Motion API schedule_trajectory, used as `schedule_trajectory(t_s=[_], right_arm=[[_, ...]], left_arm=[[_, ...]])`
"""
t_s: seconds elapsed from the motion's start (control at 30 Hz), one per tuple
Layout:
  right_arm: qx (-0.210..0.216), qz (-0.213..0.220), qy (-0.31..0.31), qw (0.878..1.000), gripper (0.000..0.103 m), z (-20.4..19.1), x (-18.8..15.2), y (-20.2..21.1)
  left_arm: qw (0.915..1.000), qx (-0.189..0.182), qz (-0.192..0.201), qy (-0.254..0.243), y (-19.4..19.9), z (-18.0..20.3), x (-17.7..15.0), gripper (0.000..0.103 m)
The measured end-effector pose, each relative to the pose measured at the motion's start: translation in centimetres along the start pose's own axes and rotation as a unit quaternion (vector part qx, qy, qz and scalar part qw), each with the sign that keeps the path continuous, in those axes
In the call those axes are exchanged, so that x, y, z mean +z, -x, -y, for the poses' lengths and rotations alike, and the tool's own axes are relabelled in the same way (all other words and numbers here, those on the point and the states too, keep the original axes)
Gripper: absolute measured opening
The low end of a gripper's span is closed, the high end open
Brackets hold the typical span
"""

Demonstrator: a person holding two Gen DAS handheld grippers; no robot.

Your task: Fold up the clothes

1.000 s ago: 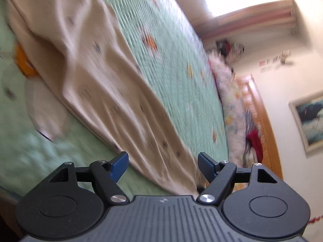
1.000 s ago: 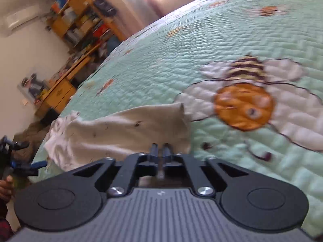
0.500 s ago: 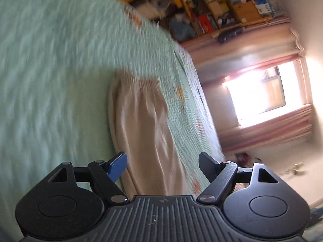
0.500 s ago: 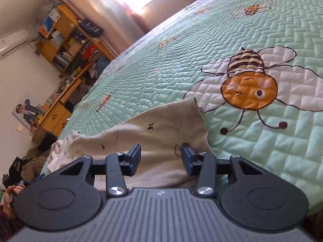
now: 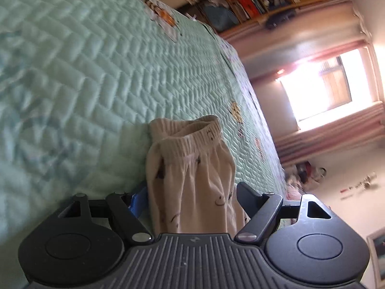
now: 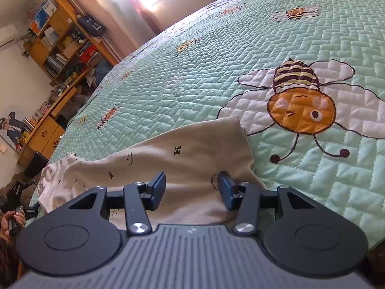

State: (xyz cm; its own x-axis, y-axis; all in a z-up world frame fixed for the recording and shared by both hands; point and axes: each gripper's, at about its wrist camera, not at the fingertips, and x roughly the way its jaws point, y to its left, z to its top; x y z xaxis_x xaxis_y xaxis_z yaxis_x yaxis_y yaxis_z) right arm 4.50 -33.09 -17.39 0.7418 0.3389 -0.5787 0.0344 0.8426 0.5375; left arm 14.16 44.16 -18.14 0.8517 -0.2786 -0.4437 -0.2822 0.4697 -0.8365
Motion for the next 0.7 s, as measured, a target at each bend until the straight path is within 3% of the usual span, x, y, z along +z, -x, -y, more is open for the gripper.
schedule_trajectory(t_s=[0.1,0.17,0.2,0.23,0.33,0.47,0.6,0.67,0.7], right_arm=[[-0.002,-0.001,0.009,1.000,0.056,-0.3,0.0,-0.1],[-0.004,-0.001,0.007,1.000,0.056,-0.4,0.0,-0.2],[-0.005,-0.001,0.007,1.000,0.056,-0.4,0.0,-0.2],[-0.007,-0.001,0.008,1.000,0.056,-0.5,0.0,-0.2],[-0.012,-0.001,0.009,1.000,0.056,-0.8,-0.1,-0.2],[-0.029,-0.011,0.027,0.999,0.056,-1.6,0.1,-0.5],[-0.046,-0.021,0.058,0.997,0.061,-2.6,0.1,-1.0],[-0.051,-0.022,0.070,0.996,0.064,-3.0,0.0,-1.2],[-0.053,-0.023,0.076,0.995,0.065,-3.2,-0.1,-1.3]], left_arm=[[0.9995,-0.012,-0.022,-0.021,-1.0,0.0,0.8,0.071],[0.9969,0.014,-0.039,-0.068,-2.0,0.4,1.1,0.050],[0.9943,0.034,-0.045,-0.090,-2.4,0.6,1.2,0.024],[0.9930,0.040,-0.049,-0.100,-2.5,0.5,1.4,0.015],[0.9901,0.048,-0.063,-0.116,-2.5,0.1,2.5,0.009],[0.9748,0.092,-0.053,-0.196,-2.5,2.6,4.5,0.008],[0.9692,0.088,-0.057,-0.223,-2.8,3.9,5.2,0.009],[0.9694,0.084,-0.068,-0.220,-3.3,4.1,4.7,0.013],[0.9698,0.084,-0.081,-0.214,-3.5,3.9,4.7,0.024]])
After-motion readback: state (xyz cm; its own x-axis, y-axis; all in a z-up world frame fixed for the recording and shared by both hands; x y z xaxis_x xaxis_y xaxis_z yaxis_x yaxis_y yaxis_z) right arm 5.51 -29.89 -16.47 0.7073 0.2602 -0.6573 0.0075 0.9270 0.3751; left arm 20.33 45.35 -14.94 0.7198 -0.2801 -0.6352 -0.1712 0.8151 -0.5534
